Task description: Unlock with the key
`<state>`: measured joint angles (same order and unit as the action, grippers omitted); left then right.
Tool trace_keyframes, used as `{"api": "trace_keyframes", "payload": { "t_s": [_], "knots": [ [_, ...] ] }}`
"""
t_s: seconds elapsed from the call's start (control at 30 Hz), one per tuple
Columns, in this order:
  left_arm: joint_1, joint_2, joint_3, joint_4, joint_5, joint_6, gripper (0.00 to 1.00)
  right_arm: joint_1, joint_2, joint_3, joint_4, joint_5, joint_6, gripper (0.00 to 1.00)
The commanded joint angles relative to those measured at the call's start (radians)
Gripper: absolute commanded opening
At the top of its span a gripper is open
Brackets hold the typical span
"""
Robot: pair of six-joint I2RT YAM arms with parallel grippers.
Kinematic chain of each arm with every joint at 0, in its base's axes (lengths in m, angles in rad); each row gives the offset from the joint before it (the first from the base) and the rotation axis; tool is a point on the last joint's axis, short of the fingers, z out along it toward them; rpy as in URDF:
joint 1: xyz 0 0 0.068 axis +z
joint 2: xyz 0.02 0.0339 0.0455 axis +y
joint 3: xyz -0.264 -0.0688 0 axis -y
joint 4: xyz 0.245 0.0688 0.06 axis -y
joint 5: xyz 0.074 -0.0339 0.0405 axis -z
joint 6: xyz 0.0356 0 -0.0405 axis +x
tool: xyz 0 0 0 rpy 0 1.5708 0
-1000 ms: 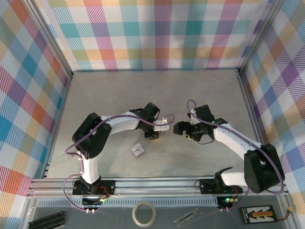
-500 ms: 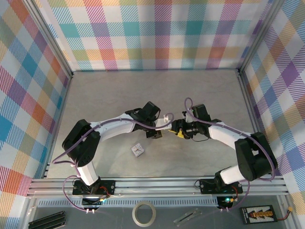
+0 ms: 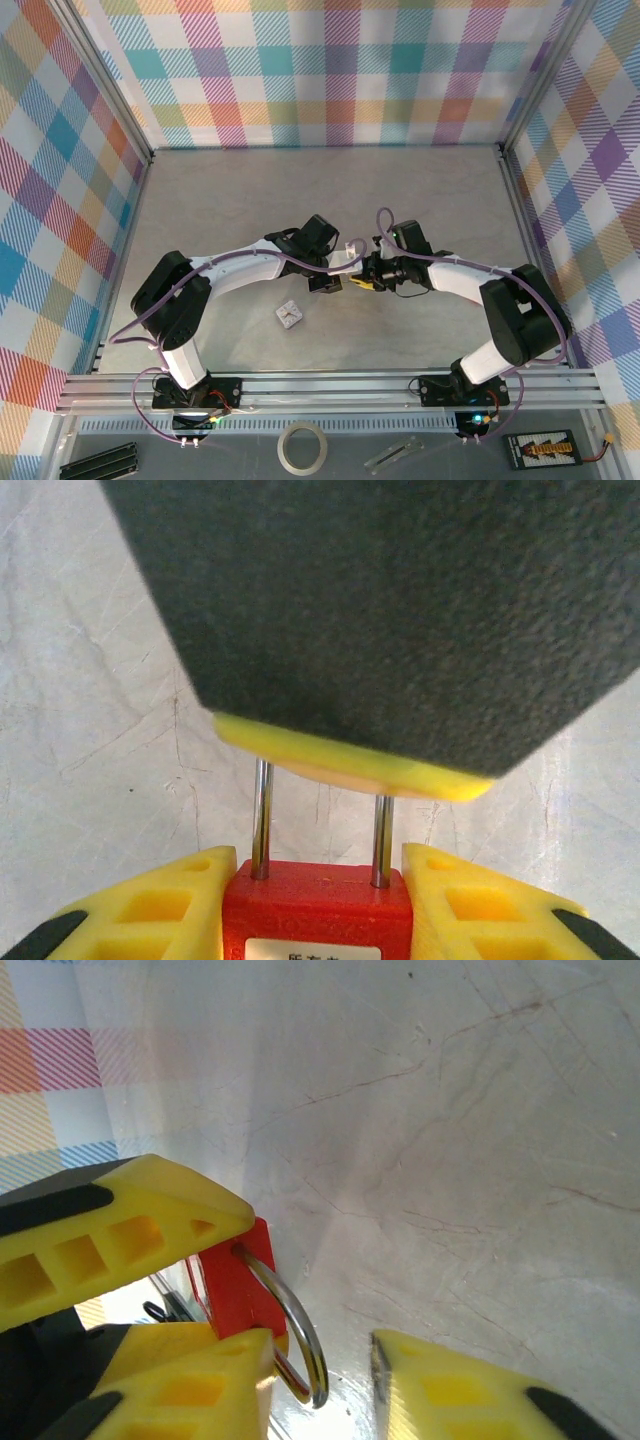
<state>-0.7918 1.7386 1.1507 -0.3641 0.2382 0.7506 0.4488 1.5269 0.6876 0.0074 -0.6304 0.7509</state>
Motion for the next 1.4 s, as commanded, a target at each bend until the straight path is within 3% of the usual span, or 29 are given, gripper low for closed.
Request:
{"api": "trace_keyframes", "payload": {
  "t_s": [0.0, 0.3, 0.87, 1.1, 1.13, 1.3, 1.37],
  "knots": [
    [-0.016, -0.024, 0.004, -0.008, 0.025, -0.007, 0.21, 0.005, 0.005, 0.029, 0.003, -0.014, -0.002, 0.20],
    [-0.025, -0.040, -0.035, -0.006, 0.005, -0.010, 0.20, -0.003, -0.011, 0.067, -0.102, 0.052, -0.031, 0.00],
    [-0.025, -0.015, -0.057, -0.009, -0.032, -0.016, 0.19, -0.121, -0.145, 0.040, -0.206, 0.063, -0.065, 0.00],
    [-0.026, -0.010, -0.045, 0.004, -0.037, -0.031, 0.13, -0.127, -0.143, 0.049, -0.213, 0.038, -0.061, 0.00],
    [-0.027, -0.011, -0.042, 0.004, -0.037, -0.034, 0.13, -0.127, -0.143, 0.050, -0.217, 0.038, -0.061, 0.05],
    [-0.026, -0.023, -0.034, 0.000, -0.039, -0.035, 0.11, -0.130, -0.146, 0.065, -0.250, 0.065, -0.065, 0.52],
    [-0.026, -0.027, -0.032, -0.005, -0.040, -0.034, 0.10, -0.130, -0.151, 0.075, -0.271, 0.082, -0.070, 0.63]
  ]
}}
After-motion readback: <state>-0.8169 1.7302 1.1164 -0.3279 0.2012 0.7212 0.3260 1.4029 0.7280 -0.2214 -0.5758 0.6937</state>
